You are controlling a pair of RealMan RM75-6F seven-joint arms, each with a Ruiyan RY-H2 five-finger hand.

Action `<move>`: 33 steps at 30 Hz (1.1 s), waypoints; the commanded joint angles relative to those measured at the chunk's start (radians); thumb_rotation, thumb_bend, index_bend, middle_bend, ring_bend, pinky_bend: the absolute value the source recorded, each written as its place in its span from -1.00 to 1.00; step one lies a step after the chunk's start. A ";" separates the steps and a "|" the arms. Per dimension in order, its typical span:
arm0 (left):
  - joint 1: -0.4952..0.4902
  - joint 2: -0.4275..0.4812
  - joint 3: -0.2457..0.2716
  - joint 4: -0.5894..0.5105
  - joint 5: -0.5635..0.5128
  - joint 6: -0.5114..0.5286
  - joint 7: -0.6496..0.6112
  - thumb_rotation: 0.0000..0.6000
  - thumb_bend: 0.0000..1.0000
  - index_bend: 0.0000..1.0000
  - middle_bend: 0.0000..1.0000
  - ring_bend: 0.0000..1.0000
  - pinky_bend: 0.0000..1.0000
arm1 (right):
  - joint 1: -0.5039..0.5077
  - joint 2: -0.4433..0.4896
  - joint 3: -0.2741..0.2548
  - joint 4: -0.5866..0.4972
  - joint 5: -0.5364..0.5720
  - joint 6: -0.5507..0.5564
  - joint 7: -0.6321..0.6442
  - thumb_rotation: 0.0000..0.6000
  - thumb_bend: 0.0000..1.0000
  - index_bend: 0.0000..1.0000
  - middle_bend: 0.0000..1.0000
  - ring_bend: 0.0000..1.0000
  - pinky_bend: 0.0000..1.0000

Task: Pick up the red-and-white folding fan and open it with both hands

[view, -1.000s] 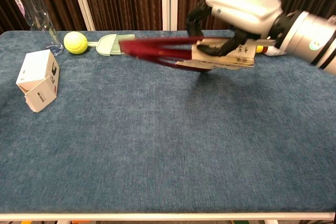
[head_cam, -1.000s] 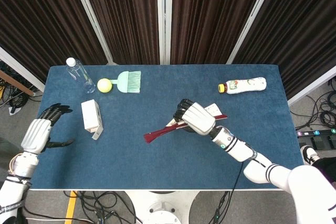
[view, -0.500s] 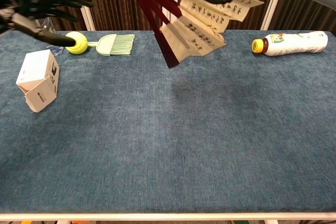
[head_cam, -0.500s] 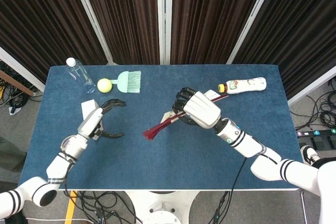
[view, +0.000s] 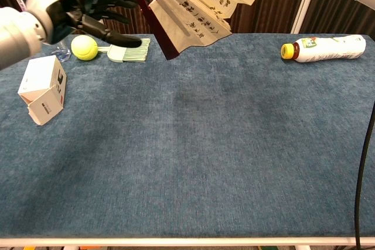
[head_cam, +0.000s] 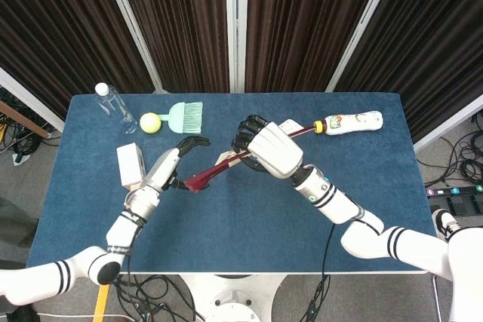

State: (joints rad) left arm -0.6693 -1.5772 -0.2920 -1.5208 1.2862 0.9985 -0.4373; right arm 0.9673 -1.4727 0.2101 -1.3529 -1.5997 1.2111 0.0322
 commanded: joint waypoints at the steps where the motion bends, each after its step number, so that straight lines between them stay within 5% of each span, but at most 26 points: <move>1: -0.019 -0.038 -0.015 0.019 -0.034 -0.010 0.015 1.00 -1.00 -0.51 -0.63 -0.84 -0.59 | -0.001 -0.015 0.015 -0.005 0.017 0.000 -0.034 1.00 0.31 0.41 0.16 -0.31 -0.36; 14: -0.057 -0.162 -0.089 0.069 -0.173 0.002 0.042 1.00 -1.00 -0.30 -0.37 -0.67 -0.49 | 0.007 -0.107 0.051 0.015 0.061 0.004 -0.107 1.00 0.31 0.41 0.16 -0.30 -0.38; 19: -0.057 -0.218 -0.118 0.099 -0.214 0.040 0.047 1.00 -0.91 -0.02 -0.09 -0.43 -0.34 | 0.007 -0.137 0.067 0.027 0.072 0.020 -0.121 1.00 0.31 0.41 0.16 -0.28 -0.39; 23: -0.050 -0.271 -0.145 0.137 -0.225 0.098 0.031 1.00 -0.61 0.34 0.33 -0.02 -0.02 | 0.002 -0.145 0.070 0.030 0.071 0.031 -0.124 1.00 0.31 0.41 0.16 -0.28 -0.40; 29: -0.026 -0.263 -0.119 0.176 -0.185 0.134 0.053 1.00 -0.29 0.60 0.62 0.21 0.12 | -0.031 -0.122 0.045 0.022 0.055 0.052 -0.106 1.00 0.31 0.41 0.16 -0.28 -0.40; 33: -0.008 -0.209 -0.049 0.215 -0.098 0.170 0.160 1.00 -0.26 0.62 0.64 0.24 0.16 | -0.063 -0.076 0.011 -0.001 0.025 0.069 -0.083 1.00 0.31 0.41 0.16 -0.28 -0.40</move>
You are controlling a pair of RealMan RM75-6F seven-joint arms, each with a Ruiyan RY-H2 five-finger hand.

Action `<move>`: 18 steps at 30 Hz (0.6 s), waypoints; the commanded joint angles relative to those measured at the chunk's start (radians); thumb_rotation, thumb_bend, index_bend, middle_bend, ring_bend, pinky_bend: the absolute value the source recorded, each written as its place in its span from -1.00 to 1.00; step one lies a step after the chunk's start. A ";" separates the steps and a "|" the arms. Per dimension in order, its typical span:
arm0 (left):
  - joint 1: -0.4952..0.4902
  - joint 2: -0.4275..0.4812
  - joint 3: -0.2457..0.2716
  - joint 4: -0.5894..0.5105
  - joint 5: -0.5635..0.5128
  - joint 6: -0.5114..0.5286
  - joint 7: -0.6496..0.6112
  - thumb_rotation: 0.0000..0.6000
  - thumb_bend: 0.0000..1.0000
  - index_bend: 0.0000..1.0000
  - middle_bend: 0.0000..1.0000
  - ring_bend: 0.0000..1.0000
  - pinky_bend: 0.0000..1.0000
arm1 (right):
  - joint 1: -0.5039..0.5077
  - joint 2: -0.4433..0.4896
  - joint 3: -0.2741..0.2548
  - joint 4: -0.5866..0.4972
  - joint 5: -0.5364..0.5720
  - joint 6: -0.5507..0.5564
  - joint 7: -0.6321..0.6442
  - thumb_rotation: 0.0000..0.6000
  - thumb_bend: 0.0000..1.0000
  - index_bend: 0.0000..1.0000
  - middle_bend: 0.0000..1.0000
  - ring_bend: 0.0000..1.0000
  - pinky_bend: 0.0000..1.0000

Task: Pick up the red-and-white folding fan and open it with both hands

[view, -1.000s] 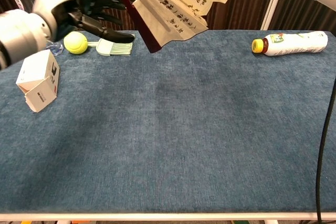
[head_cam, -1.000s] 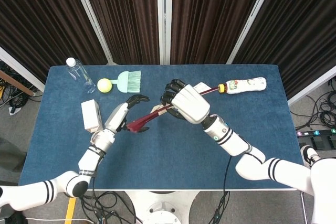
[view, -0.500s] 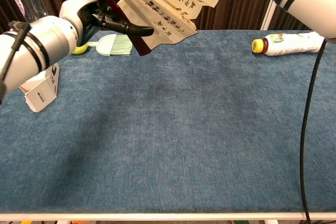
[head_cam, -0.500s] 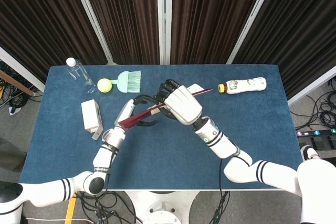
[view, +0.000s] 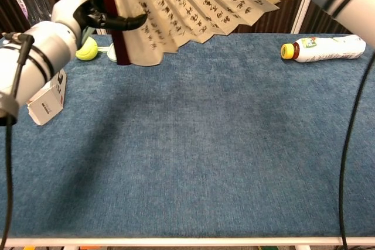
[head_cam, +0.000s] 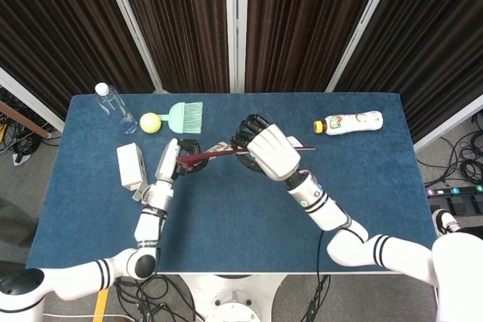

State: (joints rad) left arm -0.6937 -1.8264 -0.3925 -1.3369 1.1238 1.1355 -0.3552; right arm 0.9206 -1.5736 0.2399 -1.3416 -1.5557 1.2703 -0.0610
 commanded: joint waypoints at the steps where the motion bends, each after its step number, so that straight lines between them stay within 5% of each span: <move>1: 0.021 0.051 0.066 0.042 0.088 0.052 0.106 1.00 -0.26 0.61 0.63 0.24 0.16 | -0.023 0.039 -0.029 -0.017 -0.030 0.013 0.013 1.00 0.31 0.41 0.16 -0.28 -0.40; 10: 0.048 0.122 0.172 0.128 0.257 0.182 0.392 1.00 -0.26 0.58 0.59 0.23 0.15 | -0.105 0.173 -0.127 -0.047 -0.114 0.044 0.016 1.00 0.29 0.40 0.16 -0.28 -0.47; 18: 0.036 0.093 0.225 0.160 0.328 0.208 0.645 1.00 -0.27 0.55 0.57 0.23 0.15 | -0.148 0.237 -0.191 -0.043 -0.187 0.040 -0.104 1.00 0.27 0.36 0.12 -0.30 -0.60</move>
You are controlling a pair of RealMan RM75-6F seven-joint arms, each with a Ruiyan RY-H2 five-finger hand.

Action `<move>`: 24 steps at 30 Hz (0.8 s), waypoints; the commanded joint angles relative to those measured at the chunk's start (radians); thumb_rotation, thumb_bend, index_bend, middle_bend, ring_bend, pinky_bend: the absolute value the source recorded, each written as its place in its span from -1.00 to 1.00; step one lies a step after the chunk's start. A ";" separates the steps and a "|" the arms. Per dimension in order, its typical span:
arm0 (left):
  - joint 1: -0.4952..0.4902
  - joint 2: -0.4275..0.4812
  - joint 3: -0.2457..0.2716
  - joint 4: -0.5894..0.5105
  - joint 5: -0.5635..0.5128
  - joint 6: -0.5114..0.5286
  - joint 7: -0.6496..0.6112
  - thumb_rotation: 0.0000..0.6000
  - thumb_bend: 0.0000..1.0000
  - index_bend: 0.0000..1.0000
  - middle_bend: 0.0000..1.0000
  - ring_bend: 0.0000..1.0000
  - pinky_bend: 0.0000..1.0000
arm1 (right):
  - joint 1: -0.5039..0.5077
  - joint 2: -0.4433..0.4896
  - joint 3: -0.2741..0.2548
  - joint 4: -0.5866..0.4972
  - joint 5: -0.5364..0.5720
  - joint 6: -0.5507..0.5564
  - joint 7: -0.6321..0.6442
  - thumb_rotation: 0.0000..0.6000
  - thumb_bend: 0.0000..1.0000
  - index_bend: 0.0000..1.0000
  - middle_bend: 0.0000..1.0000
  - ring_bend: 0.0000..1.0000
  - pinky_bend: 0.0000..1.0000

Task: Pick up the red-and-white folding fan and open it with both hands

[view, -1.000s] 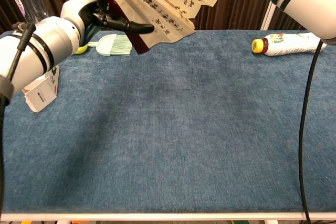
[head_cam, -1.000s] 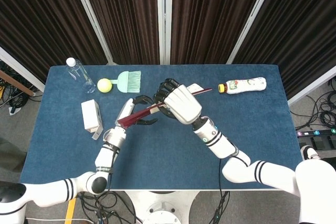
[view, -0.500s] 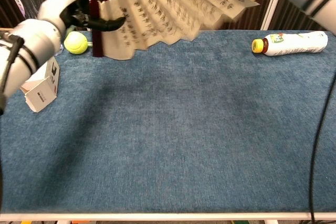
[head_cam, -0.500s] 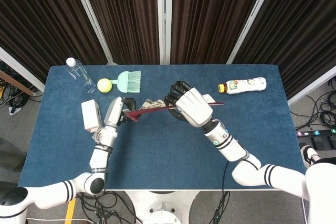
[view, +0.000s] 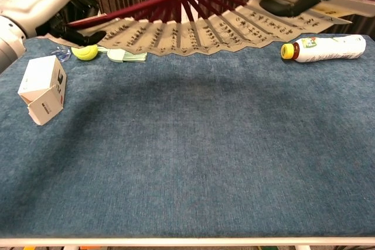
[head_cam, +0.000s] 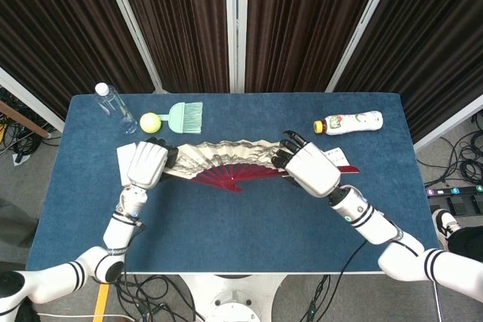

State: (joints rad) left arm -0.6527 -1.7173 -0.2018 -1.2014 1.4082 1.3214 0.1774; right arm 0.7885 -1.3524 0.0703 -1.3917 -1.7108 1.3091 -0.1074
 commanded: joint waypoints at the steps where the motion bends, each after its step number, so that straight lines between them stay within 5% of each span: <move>1: -0.006 -0.025 0.038 0.030 0.048 0.025 0.139 1.00 -0.27 0.55 0.56 0.23 0.15 | -0.021 0.017 -0.026 0.010 -0.038 0.003 -0.076 1.00 0.26 0.35 0.11 -0.31 -0.63; 8: -0.006 -0.077 0.056 0.040 0.039 0.004 0.320 1.00 -0.27 0.53 0.55 0.23 0.15 | -0.069 0.044 -0.053 -0.043 -0.017 -0.022 -0.131 1.00 0.19 0.24 0.05 -0.39 -0.74; 14: -0.008 -0.117 0.043 0.082 0.031 0.013 0.393 1.00 -0.28 0.51 0.54 0.23 0.15 | -0.102 0.074 -0.055 -0.088 0.003 -0.034 -0.204 1.00 -0.10 0.06 -0.07 -0.52 -0.86; 24: -0.035 -0.179 0.032 0.169 0.042 0.003 0.456 1.00 -0.28 0.47 0.51 0.23 0.15 | -0.164 -0.013 -0.075 0.033 -0.079 0.057 -0.318 1.00 -0.19 -0.04 -0.10 -0.58 -0.99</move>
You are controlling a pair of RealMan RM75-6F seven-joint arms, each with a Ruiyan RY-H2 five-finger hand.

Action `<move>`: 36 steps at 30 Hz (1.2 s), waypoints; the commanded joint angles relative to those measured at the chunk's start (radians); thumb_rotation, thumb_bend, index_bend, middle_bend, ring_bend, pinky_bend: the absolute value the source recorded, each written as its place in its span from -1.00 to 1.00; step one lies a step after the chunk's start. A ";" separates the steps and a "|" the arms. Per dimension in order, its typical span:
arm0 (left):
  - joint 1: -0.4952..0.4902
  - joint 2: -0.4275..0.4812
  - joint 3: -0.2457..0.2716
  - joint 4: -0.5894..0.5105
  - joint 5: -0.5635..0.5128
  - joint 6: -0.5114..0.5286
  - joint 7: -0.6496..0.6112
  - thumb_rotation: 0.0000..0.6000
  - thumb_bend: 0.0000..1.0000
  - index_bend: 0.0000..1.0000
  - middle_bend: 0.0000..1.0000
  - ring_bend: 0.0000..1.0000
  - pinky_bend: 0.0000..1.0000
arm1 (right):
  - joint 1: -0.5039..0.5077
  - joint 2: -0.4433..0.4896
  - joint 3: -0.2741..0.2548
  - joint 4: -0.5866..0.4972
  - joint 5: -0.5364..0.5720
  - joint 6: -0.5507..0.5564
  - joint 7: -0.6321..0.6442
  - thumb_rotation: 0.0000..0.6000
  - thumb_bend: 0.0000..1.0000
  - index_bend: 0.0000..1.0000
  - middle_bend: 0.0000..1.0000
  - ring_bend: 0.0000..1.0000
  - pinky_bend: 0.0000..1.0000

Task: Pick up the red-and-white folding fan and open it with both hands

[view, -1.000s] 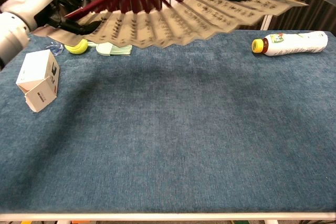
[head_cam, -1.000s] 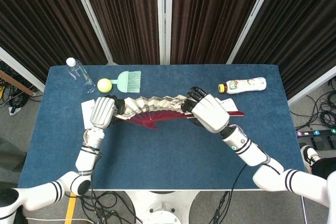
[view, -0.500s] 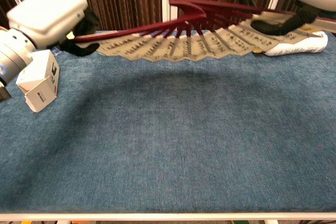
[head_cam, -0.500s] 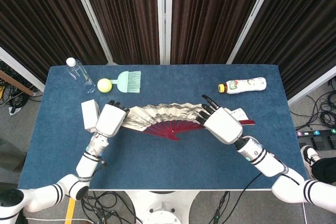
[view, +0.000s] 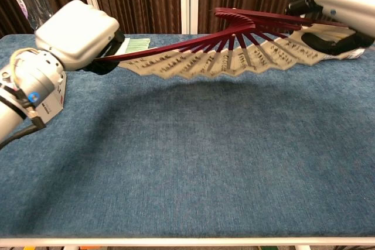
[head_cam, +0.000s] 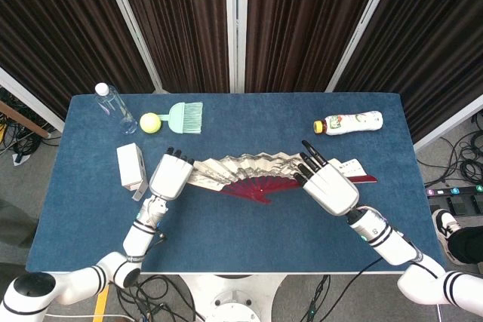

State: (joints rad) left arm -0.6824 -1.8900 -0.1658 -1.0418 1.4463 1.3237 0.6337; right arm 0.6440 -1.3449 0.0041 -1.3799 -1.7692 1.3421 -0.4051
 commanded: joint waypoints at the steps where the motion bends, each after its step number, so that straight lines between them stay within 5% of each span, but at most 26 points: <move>1: -0.006 -0.010 -0.006 0.014 0.004 0.002 0.000 1.00 -0.28 0.46 0.51 0.23 0.15 | -0.025 -0.025 -0.010 0.026 -0.025 0.031 -0.020 1.00 -0.20 -0.05 -0.10 -0.59 -1.00; 6: -0.014 -0.025 -0.013 0.038 0.010 0.006 -0.009 1.00 -0.29 0.42 0.48 0.21 0.14 | -0.058 -0.042 -0.017 0.045 -0.034 0.058 -0.032 1.00 -0.29 -0.14 -0.15 -0.67 -1.00; 10: -0.014 -0.039 -0.008 0.046 0.011 0.000 -0.008 1.00 -0.43 0.15 0.27 0.03 0.07 | -0.078 -0.062 -0.015 0.071 -0.034 0.074 -0.040 1.00 -0.39 -0.40 -0.32 -0.83 -1.00; 16: 0.003 -0.053 -0.004 0.002 -0.042 -0.047 0.074 1.00 -0.77 -0.55 -0.42 -0.62 -0.18 | -0.104 -0.082 -0.013 0.085 0.023 0.018 -0.081 1.00 -0.80 -0.97 -0.78 -1.00 -1.00; 20: 0.019 -0.028 -0.006 -0.086 -0.083 -0.075 0.133 1.00 -1.00 -0.85 -0.81 -0.96 -0.52 | -0.126 -0.073 -0.025 0.050 0.041 -0.001 -0.106 1.00 -0.94 -1.00 -0.98 -1.00 -1.00; 25: 0.038 0.012 0.000 -0.202 -0.108 -0.080 0.174 1.00 -1.00 -0.96 -0.94 -1.00 -0.66 | -0.161 -0.035 -0.035 -0.031 0.094 -0.042 -0.190 1.00 -1.00 -1.00 -1.00 -1.00 -1.00; 36: 0.040 0.063 -0.010 -0.272 -0.150 -0.117 0.168 1.00 -1.00 -1.00 -1.00 -1.00 -0.85 | -0.171 0.015 -0.028 -0.153 0.256 -0.209 -0.287 1.00 -1.00 -1.00 -1.00 -1.00 -1.00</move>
State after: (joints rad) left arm -0.6437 -1.8399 -0.1689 -1.2968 1.3080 1.2154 0.8153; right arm 0.4713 -1.3410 -0.0278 -1.5161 -1.5306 1.1514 -0.6922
